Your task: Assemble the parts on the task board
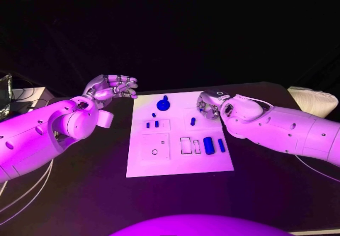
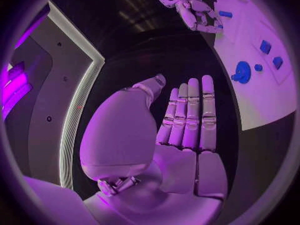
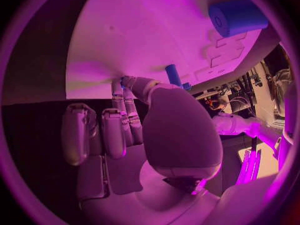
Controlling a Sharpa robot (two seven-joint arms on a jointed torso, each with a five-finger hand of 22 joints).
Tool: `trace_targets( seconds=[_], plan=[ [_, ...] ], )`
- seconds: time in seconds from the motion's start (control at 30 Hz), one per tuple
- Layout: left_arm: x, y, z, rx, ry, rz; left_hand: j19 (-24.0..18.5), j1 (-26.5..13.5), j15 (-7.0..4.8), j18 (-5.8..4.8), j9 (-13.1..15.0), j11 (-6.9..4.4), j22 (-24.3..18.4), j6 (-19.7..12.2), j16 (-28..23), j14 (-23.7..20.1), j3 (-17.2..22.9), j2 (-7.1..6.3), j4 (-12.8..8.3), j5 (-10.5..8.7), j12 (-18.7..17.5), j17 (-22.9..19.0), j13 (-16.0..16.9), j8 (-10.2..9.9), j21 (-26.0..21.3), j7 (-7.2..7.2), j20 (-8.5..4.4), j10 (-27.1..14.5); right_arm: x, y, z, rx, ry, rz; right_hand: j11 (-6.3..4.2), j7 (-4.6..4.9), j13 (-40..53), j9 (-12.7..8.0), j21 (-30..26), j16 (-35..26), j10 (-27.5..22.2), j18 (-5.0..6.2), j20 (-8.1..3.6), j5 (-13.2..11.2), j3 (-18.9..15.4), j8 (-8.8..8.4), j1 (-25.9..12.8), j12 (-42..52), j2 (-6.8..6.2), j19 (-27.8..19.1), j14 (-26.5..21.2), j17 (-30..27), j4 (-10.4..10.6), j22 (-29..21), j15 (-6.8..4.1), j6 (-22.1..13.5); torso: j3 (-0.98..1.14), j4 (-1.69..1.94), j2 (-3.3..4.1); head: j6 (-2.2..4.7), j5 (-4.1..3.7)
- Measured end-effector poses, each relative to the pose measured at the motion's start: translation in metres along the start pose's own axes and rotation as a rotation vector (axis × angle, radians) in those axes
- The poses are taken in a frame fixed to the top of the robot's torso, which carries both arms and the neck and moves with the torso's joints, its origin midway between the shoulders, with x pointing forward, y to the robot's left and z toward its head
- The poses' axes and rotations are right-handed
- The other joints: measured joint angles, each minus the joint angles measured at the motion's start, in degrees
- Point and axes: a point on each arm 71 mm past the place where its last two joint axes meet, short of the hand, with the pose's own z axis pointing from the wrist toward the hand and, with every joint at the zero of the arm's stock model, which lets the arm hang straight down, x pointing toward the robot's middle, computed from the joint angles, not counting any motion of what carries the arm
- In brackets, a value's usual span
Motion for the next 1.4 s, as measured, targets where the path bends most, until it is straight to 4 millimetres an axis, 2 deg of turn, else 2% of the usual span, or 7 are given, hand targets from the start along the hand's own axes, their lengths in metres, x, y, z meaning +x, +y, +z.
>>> trace_targets(
  seconds=[0.17, 0.37, 0.6, 1.07, 1.23, 1.4],
  plan=[
    [0.0, 0.0, 0.0, -0.002, 0.0, -0.001, 0.0, 0.23, 0.0, 0.0, 0.0, 0.0, 0.0, 0.0, 0.0, 0.0, 0.0, 0.23, 0.0, 0.0, 0.0, 0.0, 0.0, 0.0, 0.0, 0.0, 0.0, 0.0, 0.001, 0.002, 0.0, 0.0, -0.003, -0.012, 0.22, -0.29, -0.03, 0.6, 0.45, 0.0, 0.39, 0.0, -0.28, 0.21, 0.74, 0.36, 0.02, 0.1, 0.44, 0.13, -0.18, 0.0, -1.07, 0.0, -0.22, 0.28, 0.04, -0.03, -0.02, -0.15, 0.04],
    [-0.001, 0.0, -0.001, -0.004, -0.002, -0.001, 0.0, 0.45, 0.0, 0.0, 0.01, 0.0, -0.1, 0.0, -0.28, 0.0, 0.0, 0.0, 0.0, 0.0, -0.27, 0.09, -0.06, 0.0, -0.21, 0.0, 0.0, 0.0, 0.002, 0.004, -0.001, 0.001, -0.02, -0.018, 0.29, -0.18, -0.04, 0.77, 0.88, 0.0, 0.46, -0.01, -0.28, 0.21, 1.06, 0.65, 0.16, -0.12, 0.58, 0.12, -0.09, 0.0, -1.7, -0.01, -0.31, 0.6, 0.04, -0.05, -0.05, -0.2, 0.02],
    [-0.002, 0.0, -0.001, -0.006, -0.004, 0.0, 0.21, 0.58, 0.0, -0.01, -0.05, 0.0, -0.17, 0.02, -0.28, 0.0, 0.0, 0.13, 0.0, 0.0, -0.27, 0.15, -0.05, 0.0, -0.21, 0.02, 0.21, 0.0, 0.002, 0.003, -0.007, 0.002, -0.076, -0.003, 0.49, -0.25, -0.04, 0.82, 1.54, 0.0, 0.66, -0.01, -0.28, 0.2, 1.21, 0.65, 0.16, -0.26, 0.58, 0.12, 0.03, 0.0, -1.87, -0.02, -0.42, 0.7, 0.03, -0.04, -0.11, -0.1, -0.05],
    [-0.005, 0.001, -0.001, -0.011, -0.01, 0.003, 0.2, 0.92, 0.0, -0.01, -0.11, 0.0, -0.3, 0.2, -0.55, 0.0, 0.0, 0.02, 0.0, 0.0, -0.61, 0.22, -0.07, 0.0, -0.44, 0.2, 0.21, -0.01, -0.029, 0.001, -0.032, -0.037, -0.237, 0.082, 0.49, -0.42, -0.01, 0.97, 2.21, 0.0, 0.66, -0.01, -0.27, 0.1, 1.43, 0.87, 0.15, -0.1, 0.58, 0.12, 0.03, 0.0, -2.1, -0.02, -0.42, 0.86, -0.04, -0.15, -0.17, 0.19, 0.34],
    [-0.005, 0.002, -0.001, -0.013, -0.01, 0.002, 0.2, 0.92, 0.0, -0.01, -0.1, 0.0, -0.34, 0.2, -0.77, 0.0, 0.0, 0.02, 0.0, 0.0, -0.61, 0.25, -0.1, 0.0, -0.43, 0.2, 0.21, 0.0, -0.034, 0.015, -0.041, -0.073, -0.245, 0.126, 0.49, -0.43, 0.02, 0.94, 2.56, 0.0, 0.66, -0.01, -0.27, 0.08, 1.43, 0.87, 0.06, -0.1, 0.66, 0.12, 0.03, 0.0, -2.1, -0.03, -0.42, 0.85, -0.04, -0.18, -0.2, 0.19, 0.62],
    [-0.003, 0.003, 0.0, -0.014, -0.008, 0.0, 0.2, 0.92, 0.0, -0.01, -0.1, 0.0, -0.35, 0.2, -0.78, -0.01, 0.0, 0.02, 0.0, 0.0, -0.61, 0.27, -0.1, 0.0, -0.43, 0.2, 0.21, -0.01, -0.034, 0.045, -0.046, -0.144, -0.234, 0.177, 0.49, -0.43, 0.03, 0.92, 2.56, 0.0, 0.66, 0.0, -0.27, 0.02, 1.43, 0.86, -0.09, -0.11, 0.81, 0.12, 0.03, 0.0, -2.1, -0.03, -0.42, 0.84, -0.01, -0.16, -0.32, 0.24, 1.26]
  ],
)
